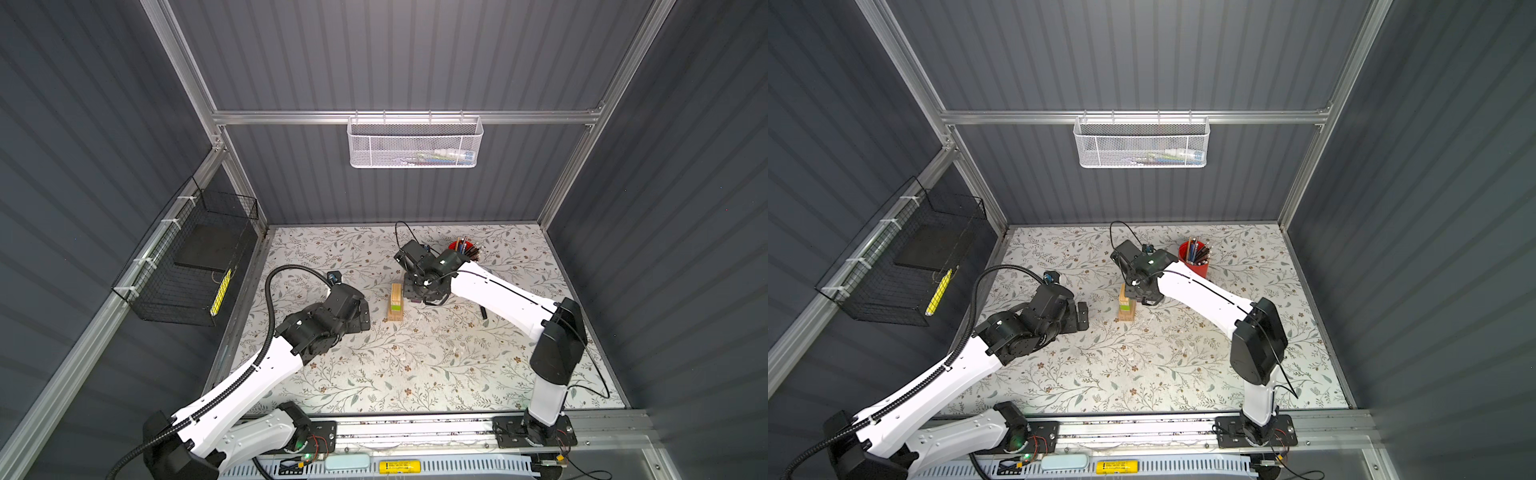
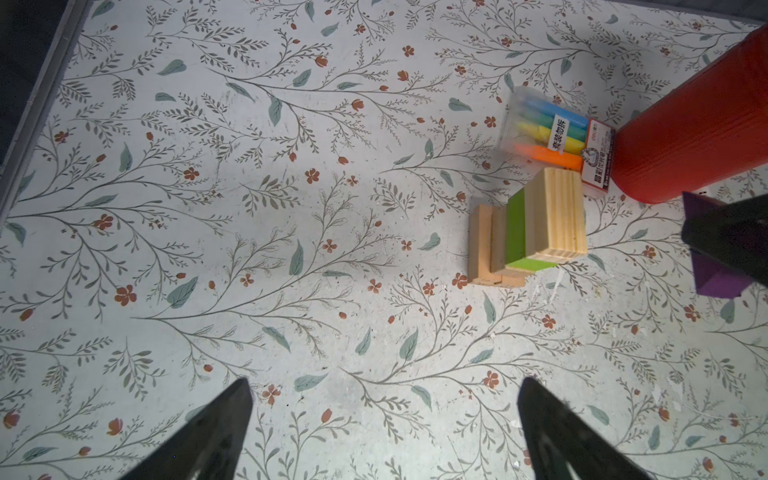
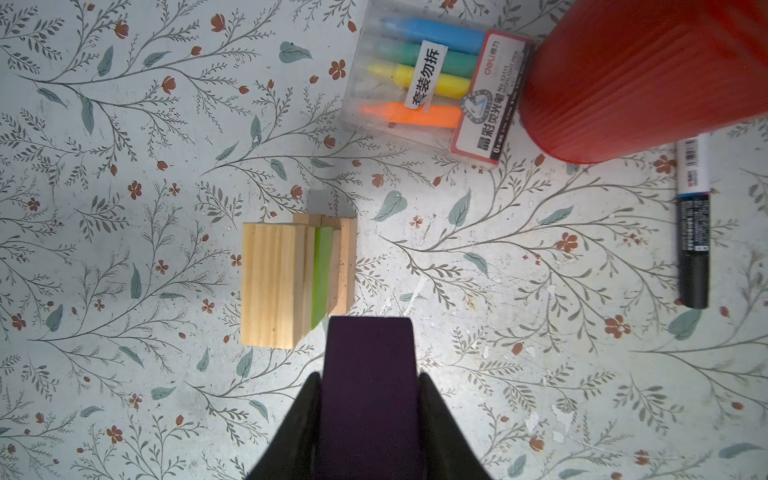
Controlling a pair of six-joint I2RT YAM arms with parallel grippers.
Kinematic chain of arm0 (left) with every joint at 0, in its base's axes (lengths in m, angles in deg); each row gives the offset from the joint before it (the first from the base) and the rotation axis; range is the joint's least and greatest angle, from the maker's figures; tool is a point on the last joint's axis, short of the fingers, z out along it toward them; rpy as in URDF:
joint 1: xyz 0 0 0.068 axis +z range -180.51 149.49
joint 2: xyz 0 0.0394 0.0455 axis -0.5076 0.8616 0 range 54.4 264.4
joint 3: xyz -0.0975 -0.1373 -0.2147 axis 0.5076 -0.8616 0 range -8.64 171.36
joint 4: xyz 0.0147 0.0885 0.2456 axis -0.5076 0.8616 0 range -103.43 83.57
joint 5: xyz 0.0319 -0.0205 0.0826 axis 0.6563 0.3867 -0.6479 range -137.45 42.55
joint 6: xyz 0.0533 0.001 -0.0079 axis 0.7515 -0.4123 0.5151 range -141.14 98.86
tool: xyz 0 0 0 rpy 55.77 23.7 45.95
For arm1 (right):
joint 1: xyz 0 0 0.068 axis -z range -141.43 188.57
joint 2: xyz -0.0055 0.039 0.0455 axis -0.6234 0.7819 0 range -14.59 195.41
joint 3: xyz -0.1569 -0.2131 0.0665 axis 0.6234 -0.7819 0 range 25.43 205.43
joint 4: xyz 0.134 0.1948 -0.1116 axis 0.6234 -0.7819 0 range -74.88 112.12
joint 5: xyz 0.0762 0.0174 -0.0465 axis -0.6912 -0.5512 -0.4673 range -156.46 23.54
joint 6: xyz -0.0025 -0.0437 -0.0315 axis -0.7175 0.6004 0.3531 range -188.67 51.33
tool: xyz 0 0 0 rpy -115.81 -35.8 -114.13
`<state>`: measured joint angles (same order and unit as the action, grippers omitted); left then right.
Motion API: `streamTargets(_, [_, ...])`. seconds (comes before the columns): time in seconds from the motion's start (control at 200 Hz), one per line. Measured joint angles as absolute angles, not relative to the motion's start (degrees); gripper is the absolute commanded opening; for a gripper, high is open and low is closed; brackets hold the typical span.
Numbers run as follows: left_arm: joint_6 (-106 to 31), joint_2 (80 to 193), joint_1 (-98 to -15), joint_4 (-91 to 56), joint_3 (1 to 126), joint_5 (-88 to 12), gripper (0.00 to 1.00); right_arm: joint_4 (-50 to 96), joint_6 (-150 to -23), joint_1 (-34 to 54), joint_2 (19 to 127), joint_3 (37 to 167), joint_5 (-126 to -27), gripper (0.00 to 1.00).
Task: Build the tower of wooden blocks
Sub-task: 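Lift the purple cube with the right gripper and carry it over the stack, then lower the purple cube onto the stack top and open the right gripper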
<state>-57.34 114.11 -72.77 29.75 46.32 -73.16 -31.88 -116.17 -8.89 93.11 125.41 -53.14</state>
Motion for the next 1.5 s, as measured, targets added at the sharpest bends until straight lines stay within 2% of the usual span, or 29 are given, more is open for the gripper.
streamTargets(0.27, [-57.98,112.99,-72.77,31.13,45.16,-74.74,1.0,-38.41,-118.67,-10.4,102.51,139.56,-51.52,0.26])
streamTargets(0.54, [-58.96,111.9,-72.77,32.04,44.26,-75.37,1.0,-42.54,-120.35,-11.01,107.54,146.29,-49.71,0.25])
streamTargets(1.031, [-59.4,111.09,-72.77,32.09,43.46,-75.55,1.0,-45.25,-121.18,-11.15,113.79,153.37,-49.38,0.25])
streamTargets(1.501, [-59.38,111.2,-72.77,32.09,43.46,-75.57,1.0,-45.65,-121.2,-11.15,114.68,153.7,-49.55,0.26])
